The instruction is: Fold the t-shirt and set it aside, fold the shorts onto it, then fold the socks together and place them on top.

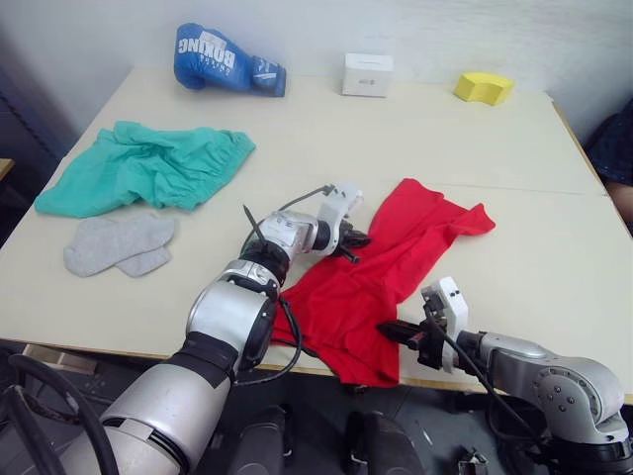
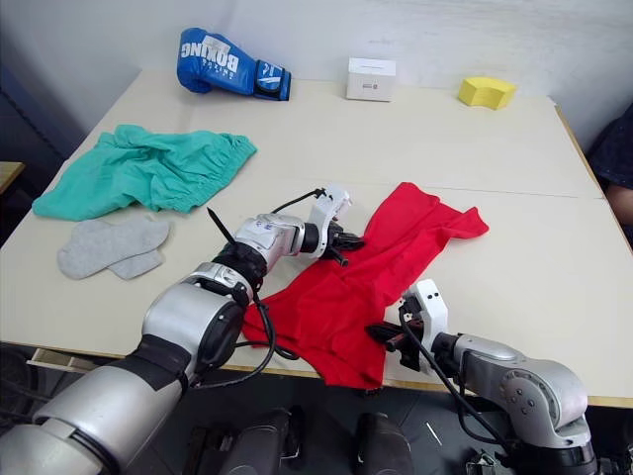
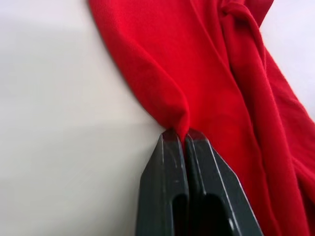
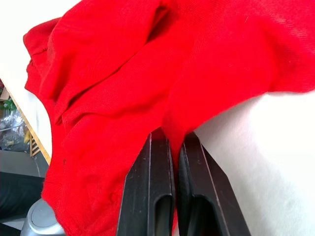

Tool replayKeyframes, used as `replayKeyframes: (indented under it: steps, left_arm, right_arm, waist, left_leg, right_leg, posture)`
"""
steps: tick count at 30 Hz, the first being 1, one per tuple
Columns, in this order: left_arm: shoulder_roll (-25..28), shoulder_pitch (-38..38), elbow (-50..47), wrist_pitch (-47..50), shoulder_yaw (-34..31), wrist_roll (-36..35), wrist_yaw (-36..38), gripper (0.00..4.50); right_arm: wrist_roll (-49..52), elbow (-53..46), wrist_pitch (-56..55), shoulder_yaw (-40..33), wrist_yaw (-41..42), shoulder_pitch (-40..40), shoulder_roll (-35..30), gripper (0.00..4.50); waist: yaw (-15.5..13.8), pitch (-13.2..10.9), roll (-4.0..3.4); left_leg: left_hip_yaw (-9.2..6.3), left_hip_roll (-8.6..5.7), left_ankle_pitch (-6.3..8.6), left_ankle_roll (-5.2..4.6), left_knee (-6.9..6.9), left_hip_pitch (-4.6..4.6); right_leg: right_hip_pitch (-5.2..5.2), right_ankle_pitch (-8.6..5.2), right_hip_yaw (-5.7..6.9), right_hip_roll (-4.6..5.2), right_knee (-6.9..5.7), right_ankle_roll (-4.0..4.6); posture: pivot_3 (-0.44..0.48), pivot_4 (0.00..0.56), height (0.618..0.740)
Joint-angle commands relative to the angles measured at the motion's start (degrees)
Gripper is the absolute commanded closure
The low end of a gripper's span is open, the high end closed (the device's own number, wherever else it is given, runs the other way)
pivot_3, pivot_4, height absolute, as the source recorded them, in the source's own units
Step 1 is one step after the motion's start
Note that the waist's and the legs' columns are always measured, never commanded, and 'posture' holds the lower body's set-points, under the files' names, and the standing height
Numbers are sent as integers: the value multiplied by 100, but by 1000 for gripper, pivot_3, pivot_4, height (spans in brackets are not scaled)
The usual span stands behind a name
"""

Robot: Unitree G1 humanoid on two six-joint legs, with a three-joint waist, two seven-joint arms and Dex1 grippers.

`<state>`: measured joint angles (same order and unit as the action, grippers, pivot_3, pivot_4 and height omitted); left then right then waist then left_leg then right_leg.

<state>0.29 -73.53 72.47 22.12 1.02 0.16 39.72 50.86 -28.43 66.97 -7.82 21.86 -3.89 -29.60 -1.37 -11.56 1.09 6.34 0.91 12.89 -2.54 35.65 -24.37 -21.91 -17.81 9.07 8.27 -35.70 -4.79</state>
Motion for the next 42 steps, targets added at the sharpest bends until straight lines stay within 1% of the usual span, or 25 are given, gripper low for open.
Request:
replayKeyframes:
  steps: [1,4,7,9,11,14,19,22,25,29,30,32,34,35,38,41,42]
  left_arm:
    - [51,72,-93,-333,-44,41,-259,4461]
    - [148,132,-108,-549,-278,-92,-730,4461]
    - [267,209,-123,-655,-335,-68,-905,4461]
    - [410,273,-180,-693,-393,-92,-1006,4461]
    - [524,333,-259,-736,-444,-128,-1054,4461]
    - [727,484,-456,-862,-601,-225,-1324,4461]
    - [1086,770,-686,-1064,-872,-399,-1662,4461]
    - [1243,845,-687,-1226,-907,-398,-1724,4461]
    - [1394,887,-752,-1249,-885,-407,-1477,4461]
    - [1565,997,-886,-1314,-803,-389,-1052,4461]
    - [1616,1027,-938,-1307,-857,-432,-1079,4251]
    - [1722,1120,-1102,-1322,-747,-381,-815,3811]
    - [1828,1279,-1352,-1467,-595,-286,-607,3143]
    - [1931,1415,-1565,-1539,-497,-208,-547,2834]
    - [2345,1956,-2437,-1747,-188,-4,-152,1894]
    - [2962,2684,-3446,-2146,112,183,377,943]
    - [3219,2945,-3734,-2482,183,208,630,648]
  right_arm:
    - [-37,-32,-85,-105,-11,14,-61,4500]
    - [-43,171,-115,-116,303,-264,-341,4500]
    - [-205,525,-227,30,681,-621,-693,4500]
    - [-472,1029,-421,246,987,-1127,-882,4500]
    - [-697,1488,-600,451,1215,-1579,-912,4500]
    - [-1079,2229,-926,848,1612,-2279,-831,4500]
    - [-1628,3384,-1416,1356,2057,-3161,-365,4500]
    - [-1852,3770,-1606,1467,2175,-3387,-87,4500]
    - [-2003,3969,-1674,1487,2212,-3504,142,4500]
    - [-2083,3984,-1614,1442,2322,-3502,201,4500]
    - [-2094,3962,-1630,1366,2270,-3478,223,4500]
    - [-1740,3805,-1214,1059,2321,-3444,221,4011]
    - [-1725,3612,-1211,939,2335,-3364,140,3439]
    - [-1844,3451,-1351,989,2427,-3264,-25,3114]
    - [-2106,2989,-1987,1021,2858,-2931,-561,2053]
    - [-2554,2814,-3307,1033,3438,-2562,-1087,980]
    - [-2816,2908,-3863,1072,3575,-2463,-1265,649]
  waist:
    - [0,0,0]
    - [16,0,0]
    - [36,-1,1]
    - [70,-2,3]
    - [94,-2,3]
    - [164,-3,4]
    - [205,-3,5]
    - [203,-3,5]
    - [204,-3,5]
    - [193,-3,4]
    - [195,-3,4]
    - [194,-3,4]
    - [192,-3,4]
    - [190,-3,3]
    - [180,-3,3]
    - [205,-4,2]
    - [208,-4,2]
  left_leg:
    - [0,0,0,0,0,0]
    - [1,0,0,0,0,0]
    - [7,1,0,-3,2,0]
    - [15,1,0,-3,2,0]
    - [24,2,0,-4,4,0]
    - [39,3,-5,1,3,-1]
    - [52,4,-28,29,5,-11]
    - [53,2,-28,26,20,-17]
    - [54,1,-23,18,41,-29]
    - [53,-1,-20,14,48,-43]
    - [53,-1,-20,13,49,-45]
    - [52,-1,-20,13,48,-47]
    - [50,-1,-20,14,51,-61]
    - [49,-1,-20,14,52,-64]
    - [50,-3,-20,13,51,-67]
    - [55,-3,-15,13,50,-68]
    - [57,-2,-15,13,48,-67]
  right_leg:
    - [0,0,-1,0,0,0]
    - [-1,1,-1,1,-1,-2]
    - [-5,4,-1,0,-2,-8]
    - [-12,5,1,-1,-9,-8]
    - [-20,5,3,-2,-17,-8]
    - [-35,5,-6,-4,-28,-8]
    - [-51,5,-11,-11,-38,-8]
    - [-53,5,-12,-20,-44,-8]
    - [-55,5,-13,-29,-62,-9]
    - [-64,7,-12,-28,-80,-12]
    - [-65,7,-12,-28,-79,-12]
    - [-66,7,-12,-29,-79,-12]
    - [-75,7,-10,-31,-81,-11]
    - [-76,7,-9,-33,-80,-11]
    - [-79,7,-10,-32,-76,-11]
    - [-81,7,-15,-34,-72,-12]
    - [-81,7,-16,-34,-71,-12]
  posture:
    - [0,150,740]
    - [0,150,740]
    - [0,150,740]
    - [0,150,740]
    - [0,150,740]
    - [0,150,740]
    - [0,150,740]
    - [0,150,740]
    - [0,150,740]
    - [0,150,740]
    - [0,150,740]
    - [0,150,740]
    - [0,150,740]
    - [0,150,740]
    - [0,150,740]
    - [0,150,740]
    - [0,150,740]
